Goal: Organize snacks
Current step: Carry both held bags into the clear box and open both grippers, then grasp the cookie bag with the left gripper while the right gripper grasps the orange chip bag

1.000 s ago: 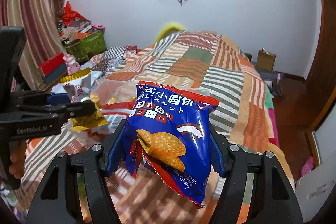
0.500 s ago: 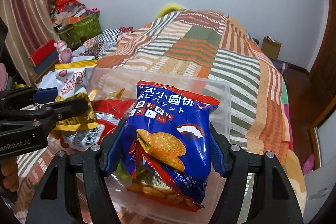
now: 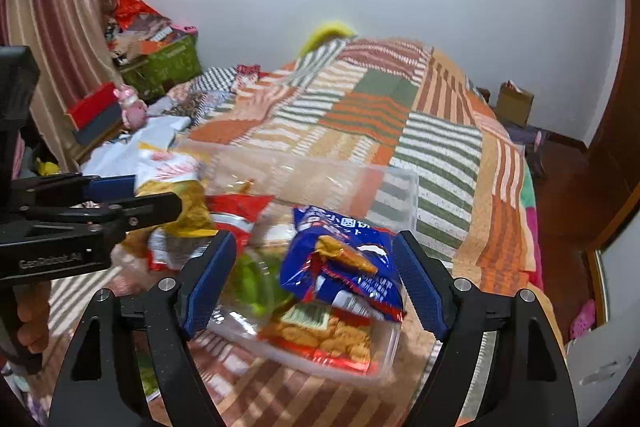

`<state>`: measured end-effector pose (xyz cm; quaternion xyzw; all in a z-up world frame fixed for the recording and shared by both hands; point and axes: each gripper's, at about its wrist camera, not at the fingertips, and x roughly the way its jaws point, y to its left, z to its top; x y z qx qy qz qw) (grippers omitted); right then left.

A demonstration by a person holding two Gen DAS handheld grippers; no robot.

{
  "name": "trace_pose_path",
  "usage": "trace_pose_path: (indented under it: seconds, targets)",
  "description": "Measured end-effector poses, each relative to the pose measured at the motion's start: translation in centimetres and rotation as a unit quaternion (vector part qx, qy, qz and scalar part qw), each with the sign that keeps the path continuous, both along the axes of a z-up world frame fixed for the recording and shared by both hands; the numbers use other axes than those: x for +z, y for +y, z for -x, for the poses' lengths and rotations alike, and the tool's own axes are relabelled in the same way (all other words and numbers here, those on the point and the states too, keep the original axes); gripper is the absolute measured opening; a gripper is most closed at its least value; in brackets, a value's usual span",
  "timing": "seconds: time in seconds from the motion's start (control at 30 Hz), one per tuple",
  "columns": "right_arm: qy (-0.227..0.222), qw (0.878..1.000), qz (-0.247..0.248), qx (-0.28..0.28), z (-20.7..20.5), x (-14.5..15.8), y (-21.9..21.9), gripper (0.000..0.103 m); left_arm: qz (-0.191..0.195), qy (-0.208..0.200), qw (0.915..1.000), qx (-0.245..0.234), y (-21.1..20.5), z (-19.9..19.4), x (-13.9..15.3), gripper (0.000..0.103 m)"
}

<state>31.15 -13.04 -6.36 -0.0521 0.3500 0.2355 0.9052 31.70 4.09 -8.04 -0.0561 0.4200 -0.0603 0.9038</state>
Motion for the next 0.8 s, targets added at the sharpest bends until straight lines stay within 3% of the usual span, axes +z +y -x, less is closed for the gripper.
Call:
trace_pose_path:
  seconds: [0.23,0.43,0.8]
  targets:
    - [-0.037,0.999,0.001,0.017,5.2,2.3,-0.4,0.083,-0.009,-0.019,0.9998,-0.004,0.4,4.5,2.2,0.063]
    - [-0.051,0.998,0.011,0.032,9.5,2.0,-0.5,0.084,-0.019,-0.023,0.9995,-0.012,0.6,9.6,2.4,0.067]
    - [0.014,0.998,-0.004,0.061,15.7,-2.7,1.1,0.084,-0.02,0.027,0.9993,-0.016,1.8,17.1,-2.4,0.069]
